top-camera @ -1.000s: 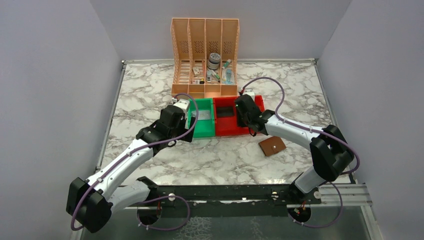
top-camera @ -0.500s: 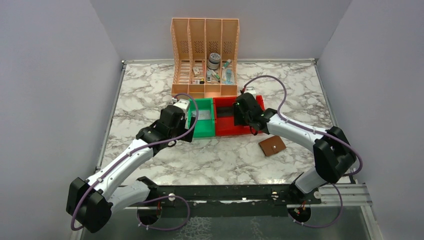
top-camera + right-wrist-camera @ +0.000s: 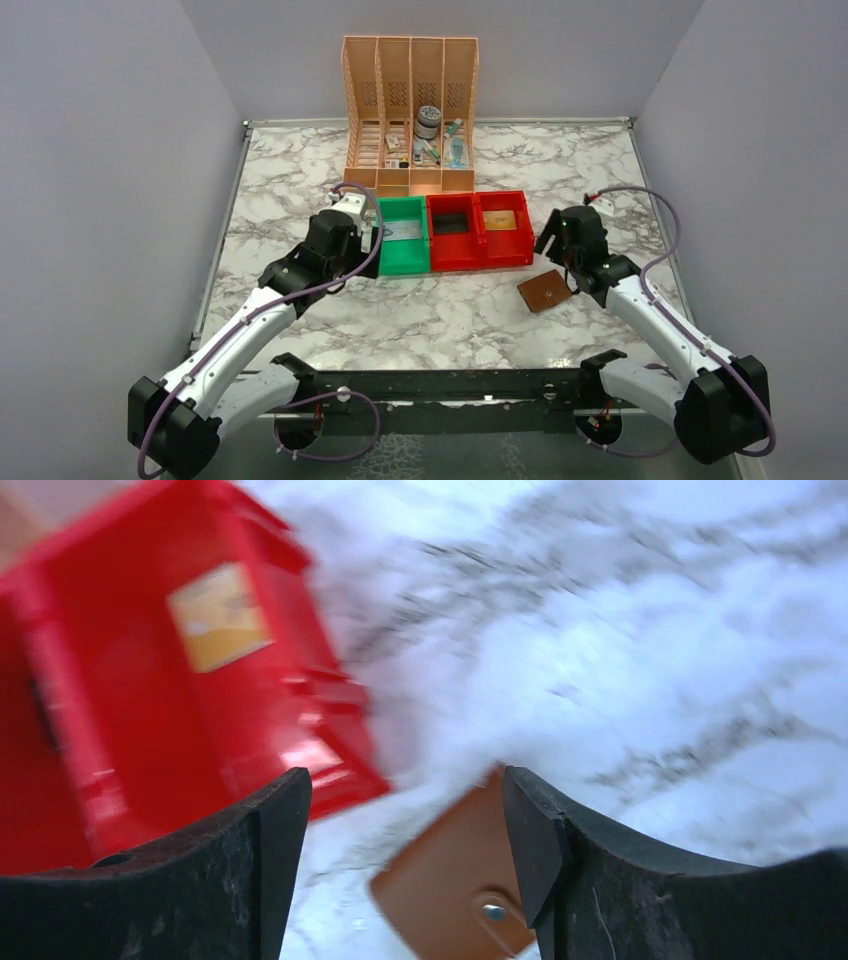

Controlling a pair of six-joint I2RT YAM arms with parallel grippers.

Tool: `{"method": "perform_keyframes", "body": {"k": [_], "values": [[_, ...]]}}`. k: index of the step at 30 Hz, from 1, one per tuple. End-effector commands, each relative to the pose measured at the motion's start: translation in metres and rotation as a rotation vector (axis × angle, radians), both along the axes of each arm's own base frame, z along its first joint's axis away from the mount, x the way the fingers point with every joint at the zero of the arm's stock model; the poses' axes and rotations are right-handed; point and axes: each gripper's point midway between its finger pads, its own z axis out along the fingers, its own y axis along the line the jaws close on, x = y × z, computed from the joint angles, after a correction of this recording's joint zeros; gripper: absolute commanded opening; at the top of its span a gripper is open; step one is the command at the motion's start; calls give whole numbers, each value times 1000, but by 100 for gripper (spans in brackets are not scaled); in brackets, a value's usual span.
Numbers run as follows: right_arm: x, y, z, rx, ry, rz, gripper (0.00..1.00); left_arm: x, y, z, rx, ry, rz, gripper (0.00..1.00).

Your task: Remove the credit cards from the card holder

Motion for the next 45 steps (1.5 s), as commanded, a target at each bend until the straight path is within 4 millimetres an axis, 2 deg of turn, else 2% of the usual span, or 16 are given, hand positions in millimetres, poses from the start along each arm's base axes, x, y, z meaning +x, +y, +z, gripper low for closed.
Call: {"method": "perform_keyframes", "body": {"k": [1, 5, 9, 12, 15, 19, 24, 32, 40, 45], "values": [[-31, -29, -45, 78, 165, -125, 70, 5, 0, 24, -57, -94, 20, 99], [-46, -33, -72, 125, 232, -198, 69, 6, 7, 31, -78, -139, 62, 99], [-55, -45, -97, 72, 316, -273, 69, 5, 10, 32, -79, -156, 65, 99], [-60, -51, -106, 27, 383, -299, 68, 5, 9, 31, -76, -156, 61, 99], [-60, -45, -109, 26, 415, -257, 66, 5, 6, 30, -76, -147, 44, 99], [-74, -21, -118, 91, 489, -139, 63, 4, 2, 27, -78, -131, 21, 99], [-98, -1, -126, 60, 556, -75, 62, 5, 2, 26, -76, -128, 16, 99], [-112, 32, -122, -10, 541, 74, 59, 4, -2, 26, -74, -122, -15, 99], [-117, 94, -117, -78, 466, 414, 55, 2, -2, 27, -78, -129, -28, 99], [-103, 159, -96, -70, 327, 663, 56, 2, -3, 27, -81, -125, -34, 99]]}}
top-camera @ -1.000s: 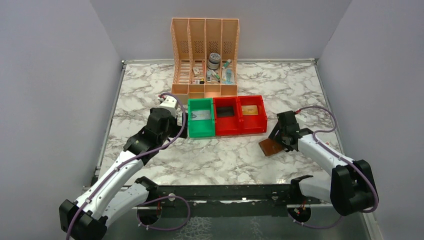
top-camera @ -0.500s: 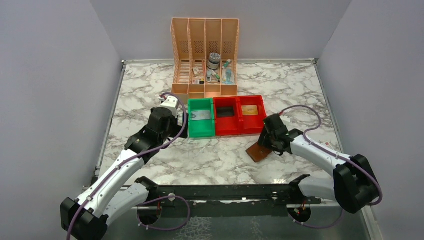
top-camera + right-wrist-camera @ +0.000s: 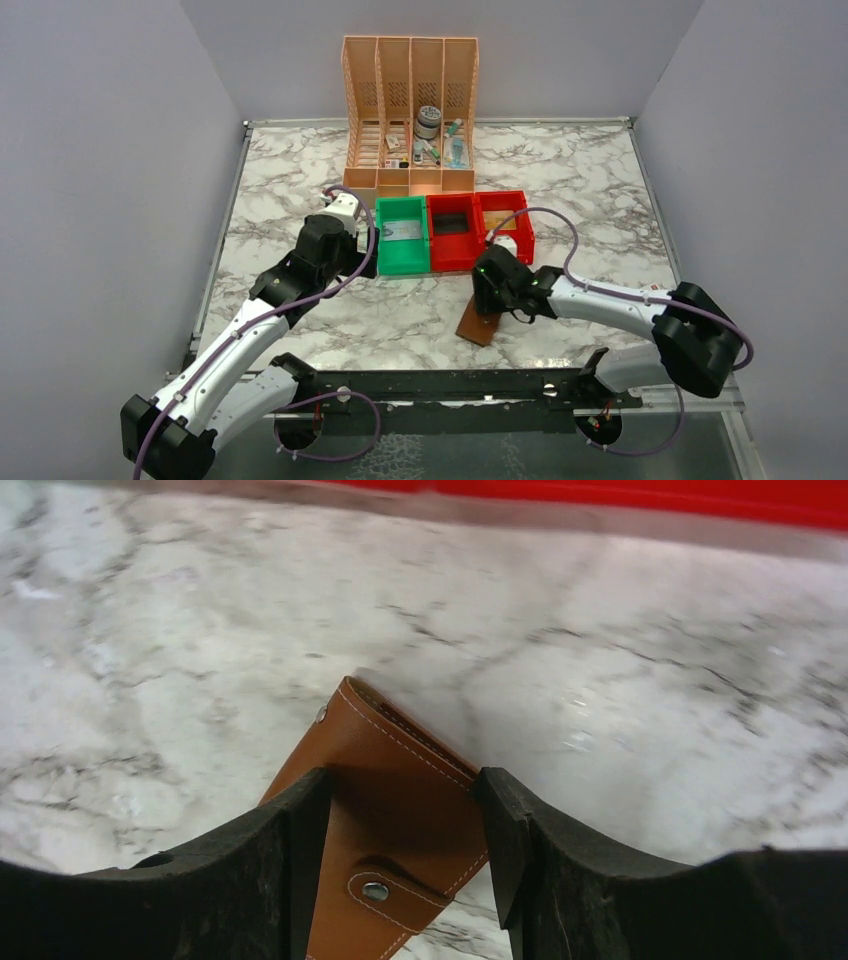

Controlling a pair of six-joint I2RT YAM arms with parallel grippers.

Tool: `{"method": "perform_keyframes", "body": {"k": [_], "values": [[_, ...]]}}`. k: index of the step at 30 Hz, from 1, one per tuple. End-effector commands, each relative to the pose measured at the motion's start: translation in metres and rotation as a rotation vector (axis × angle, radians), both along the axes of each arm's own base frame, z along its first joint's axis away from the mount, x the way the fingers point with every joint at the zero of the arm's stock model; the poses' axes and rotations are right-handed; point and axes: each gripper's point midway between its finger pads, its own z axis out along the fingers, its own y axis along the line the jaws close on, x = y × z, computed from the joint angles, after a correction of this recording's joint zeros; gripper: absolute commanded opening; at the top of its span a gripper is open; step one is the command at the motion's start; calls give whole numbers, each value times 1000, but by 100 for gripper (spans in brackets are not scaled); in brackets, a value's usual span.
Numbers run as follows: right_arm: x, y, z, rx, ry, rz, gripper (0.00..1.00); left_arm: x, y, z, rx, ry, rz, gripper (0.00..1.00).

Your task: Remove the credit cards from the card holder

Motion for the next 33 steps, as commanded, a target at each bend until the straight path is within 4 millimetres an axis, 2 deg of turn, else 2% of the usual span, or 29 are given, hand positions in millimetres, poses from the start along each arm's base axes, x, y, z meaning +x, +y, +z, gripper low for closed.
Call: {"method": "perform_keyframes", "body": {"k": [1, 3, 5, 7, 9, 11, 13, 16, 18, 22, 33], "values": [[4, 57, 14, 63, -70, 259, 56, 2, -4, 6, -25, -26, -21, 99], [12, 78, 31, 84, -125, 332, 56, 2, -4, 6, -30, -23, -14, 99], [21, 86, 50, 99, -165, 325, 57, 3, -3, 6, -31, -25, -4, 99], [28, 80, 64, 96, -208, 270, 59, 3, -1, 7, -28, -29, 5, 99], [29, 59, 72, 79, -231, 161, 61, 5, 1, 7, -25, -30, 14, 99], [14, 33, 61, 44, -167, 63, 61, 6, 0, 8, -35, -28, 15, 99], [-7, 17, 50, 28, -77, 21, 58, 5, -3, 7, -47, -18, 0, 99], [-34, 16, 42, 65, 49, 29, 54, 7, -4, 4, -51, -5, -6, 99], [-44, 16, 38, 72, 110, 6, 48, 9, -4, 3, -54, 4, -3, 99], [-44, 23, 33, 67, 154, -32, 37, 10, -5, -2, -63, 27, -10, 99], [-37, 46, 30, -31, 143, -22, 34, 11, 2, -2, -50, 20, 13, 99]]}}
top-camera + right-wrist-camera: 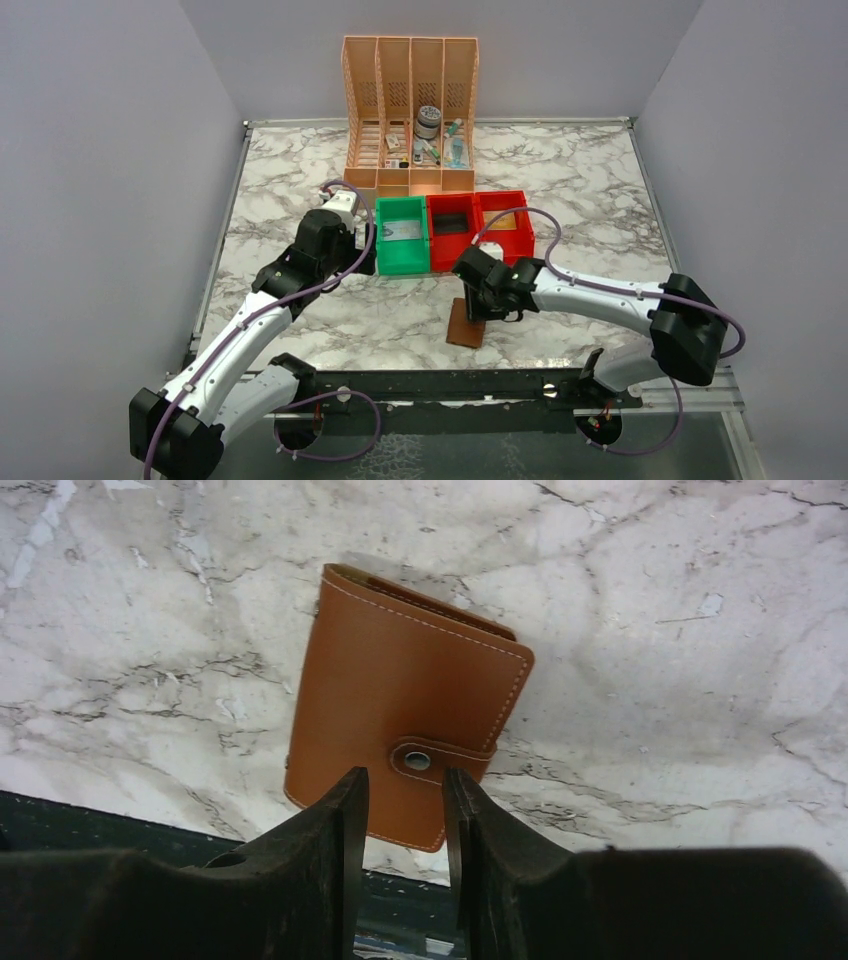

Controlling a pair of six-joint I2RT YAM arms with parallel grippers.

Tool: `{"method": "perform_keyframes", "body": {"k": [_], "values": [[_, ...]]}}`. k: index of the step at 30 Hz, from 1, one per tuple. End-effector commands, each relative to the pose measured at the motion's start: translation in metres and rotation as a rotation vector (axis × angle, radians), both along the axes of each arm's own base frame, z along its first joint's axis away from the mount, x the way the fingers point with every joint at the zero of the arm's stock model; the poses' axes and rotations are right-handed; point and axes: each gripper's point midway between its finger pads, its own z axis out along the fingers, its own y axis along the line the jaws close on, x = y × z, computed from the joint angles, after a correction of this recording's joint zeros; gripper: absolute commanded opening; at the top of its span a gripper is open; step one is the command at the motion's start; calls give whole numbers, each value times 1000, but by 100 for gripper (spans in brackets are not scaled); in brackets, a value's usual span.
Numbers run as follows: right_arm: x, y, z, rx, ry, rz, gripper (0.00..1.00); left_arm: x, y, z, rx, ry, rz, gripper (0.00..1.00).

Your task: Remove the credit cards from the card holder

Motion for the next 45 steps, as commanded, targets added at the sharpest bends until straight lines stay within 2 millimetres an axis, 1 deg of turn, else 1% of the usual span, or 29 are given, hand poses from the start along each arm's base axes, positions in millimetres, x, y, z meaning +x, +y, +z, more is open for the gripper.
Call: {"method": "perform_keyframes", "body": {"k": [1, 5, 10, 16, 18, 20, 22, 24, 28, 30, 32, 38, 41, 45], "values": [[3, 6, 5, -32, -19, -26, 34, 3, -1, 9, -24, -33, -1, 99], [-1, 9, -2, -70, -8, -34, 34, 4, 1, 10, -20, -35, 8, 99], [-3, -4, -12, -172, -3, -74, 34, 4, 2, 9, -14, -35, 13, 99], [-1, -17, -25, -230, -22, -114, 34, 4, 3, 9, -15, -36, 15, 99], [0, -15, -25, -219, -29, -117, 35, 3, 3, 9, -14, -35, 15, 99], [0, -7, -21, -181, -27, -104, 36, 4, 3, 9, -14, -36, 14, 99], [0, 3, -15, -127, -25, -99, 39, 3, 2, 8, -14, -32, 11, 99], [2, 6, -9, -97, -36, -103, 41, 4, 2, 8, -14, -31, 10, 99], [7, 3, -1, -107, -66, -118, 43, 4, 2, 9, -15, -32, 12, 99], [9, 1, -2, -123, -74, -123, 43, 4, 2, 7, -14, -28, 13, 99], [8, 1, -7, -134, -64, -122, 43, 4, 2, 7, -13, -28, 13, 99], [4, -5, -30, -191, -31, -120, 41, 4, 2, 6, -11, -23, 11, 99], [0, -8, -36, -199, -12, -117, 38, 4, 2, 5, -11, -20, 10, 99], [-4, -11, -40, -180, -9, -122, 31, 4, 1, 4, -9, -15, 7, 99]]}}
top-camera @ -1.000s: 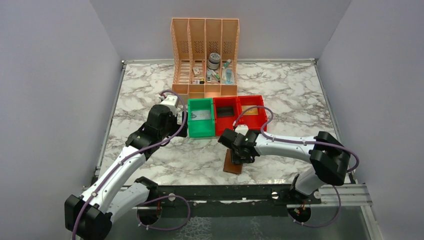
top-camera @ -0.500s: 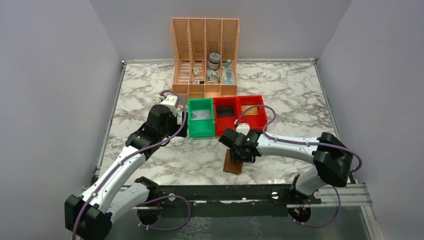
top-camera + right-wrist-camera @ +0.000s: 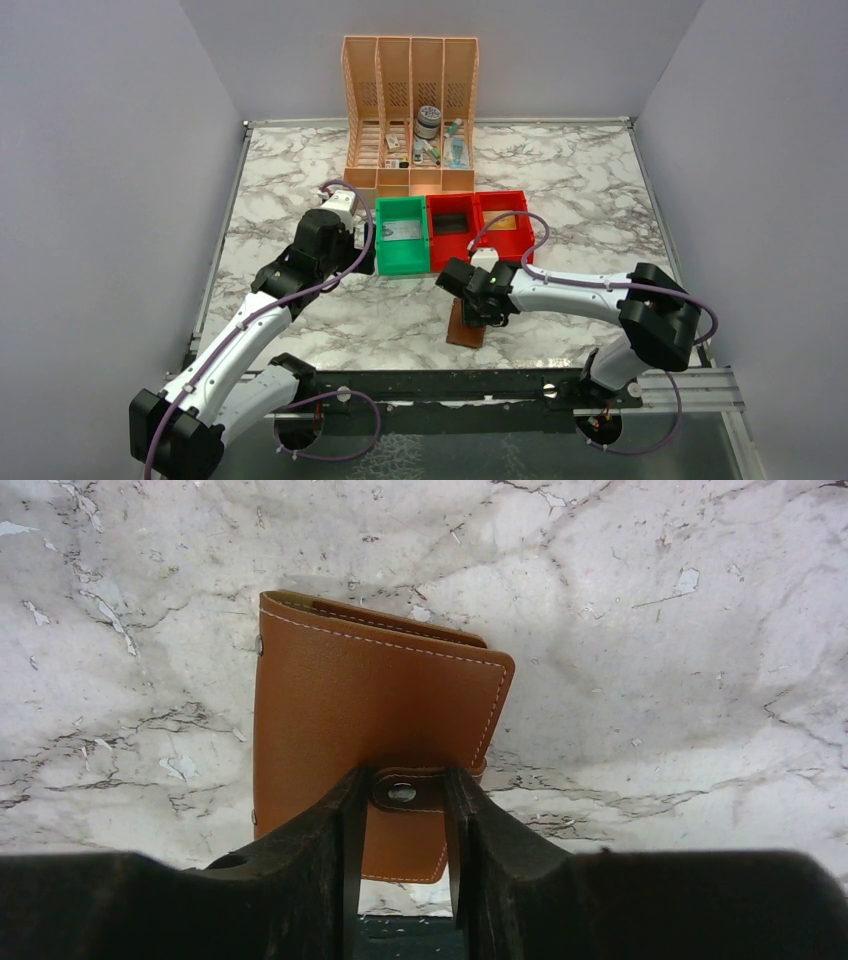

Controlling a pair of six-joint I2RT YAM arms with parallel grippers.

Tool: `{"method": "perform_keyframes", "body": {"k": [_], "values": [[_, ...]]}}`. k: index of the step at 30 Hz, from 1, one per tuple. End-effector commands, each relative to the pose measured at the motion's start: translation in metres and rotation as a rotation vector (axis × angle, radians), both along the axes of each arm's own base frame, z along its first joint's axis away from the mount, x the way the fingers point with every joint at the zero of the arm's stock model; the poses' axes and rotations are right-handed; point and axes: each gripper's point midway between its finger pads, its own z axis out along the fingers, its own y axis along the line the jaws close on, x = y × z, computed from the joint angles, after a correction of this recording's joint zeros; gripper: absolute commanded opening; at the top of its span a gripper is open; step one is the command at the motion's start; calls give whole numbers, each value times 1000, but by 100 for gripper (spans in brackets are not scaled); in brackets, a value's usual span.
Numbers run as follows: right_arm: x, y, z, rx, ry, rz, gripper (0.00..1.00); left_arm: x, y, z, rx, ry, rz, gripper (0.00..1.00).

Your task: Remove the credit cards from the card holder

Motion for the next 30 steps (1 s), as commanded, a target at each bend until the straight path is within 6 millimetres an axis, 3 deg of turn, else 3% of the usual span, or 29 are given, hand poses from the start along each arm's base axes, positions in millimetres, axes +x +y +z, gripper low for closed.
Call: {"method": "perform_keyframes", "body": {"k": [1, 5, 12, 15, 30], "values": [[-5, -11, -18, -18, 0, -23, 28, 3, -1, 3, -7, -11, 0, 99], [-6, -4, -14, 65, -11, -8, 18, 4, -1, 3, -9, -11, -1, 99], [-2, 16, -1, 224, -60, 75, 12, 3, -3, 2, -13, -5, -10, 99], [0, 14, 0, 267, -72, 71, 6, 3, -4, 1, -14, 0, -15, 99], [-1, 11, 16, 422, -203, 221, 1, -4, -14, 1, -88, 21, -32, 99]]}}
